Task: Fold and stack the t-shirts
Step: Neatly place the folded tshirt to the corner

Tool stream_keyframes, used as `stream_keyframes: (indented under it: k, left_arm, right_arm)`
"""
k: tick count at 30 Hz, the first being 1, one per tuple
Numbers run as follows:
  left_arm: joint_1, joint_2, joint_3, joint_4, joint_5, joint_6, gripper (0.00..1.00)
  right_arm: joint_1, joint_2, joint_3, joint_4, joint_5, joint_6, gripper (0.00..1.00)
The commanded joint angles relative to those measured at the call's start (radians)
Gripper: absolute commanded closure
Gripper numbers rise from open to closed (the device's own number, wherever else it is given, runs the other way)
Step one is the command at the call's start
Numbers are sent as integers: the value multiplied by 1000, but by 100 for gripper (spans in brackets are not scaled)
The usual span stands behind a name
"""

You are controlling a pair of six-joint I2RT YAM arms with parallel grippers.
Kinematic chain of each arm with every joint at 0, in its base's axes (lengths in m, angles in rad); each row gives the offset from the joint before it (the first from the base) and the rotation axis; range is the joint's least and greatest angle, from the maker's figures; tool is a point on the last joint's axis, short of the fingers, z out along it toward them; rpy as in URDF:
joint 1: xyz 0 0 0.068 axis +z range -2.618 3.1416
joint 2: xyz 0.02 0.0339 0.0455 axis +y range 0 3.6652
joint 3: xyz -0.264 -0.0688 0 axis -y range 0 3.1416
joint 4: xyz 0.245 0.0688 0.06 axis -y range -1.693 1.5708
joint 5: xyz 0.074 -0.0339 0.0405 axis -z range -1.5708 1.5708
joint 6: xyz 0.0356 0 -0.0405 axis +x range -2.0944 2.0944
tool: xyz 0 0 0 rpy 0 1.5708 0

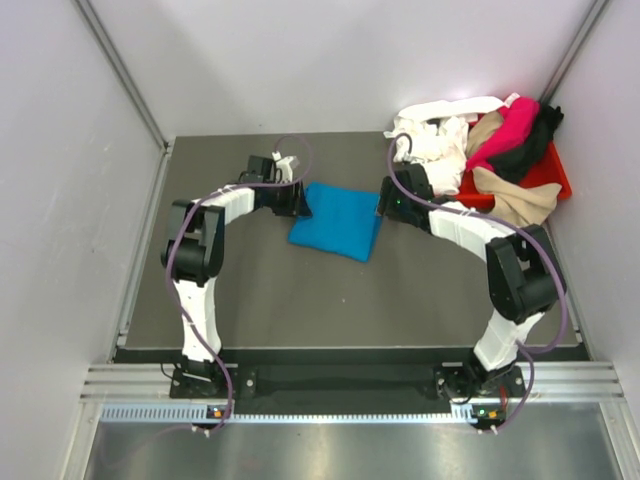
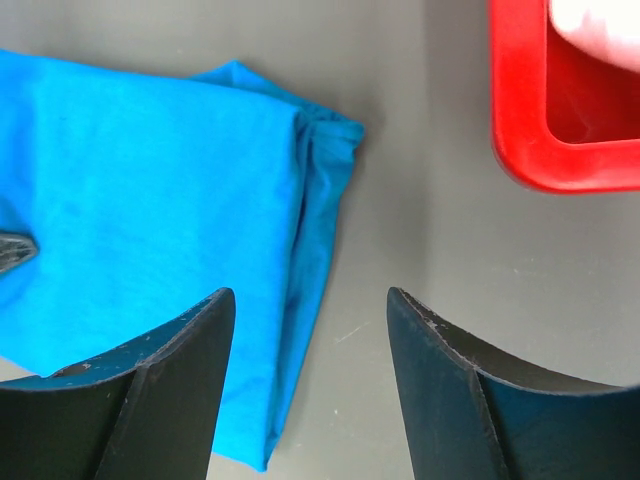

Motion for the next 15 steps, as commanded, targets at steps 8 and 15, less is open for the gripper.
stream_keyframes:
  k: [8, 15]
  left_arm:
    - [3, 80, 28, -4, 40, -44, 61]
    - [14, 83, 26, -17, 43, -65, 100]
  right_arm:
    - [11, -134, -22, 54, 24, 4, 38]
    - [11, -192, -42, 58, 35, -1, 38]
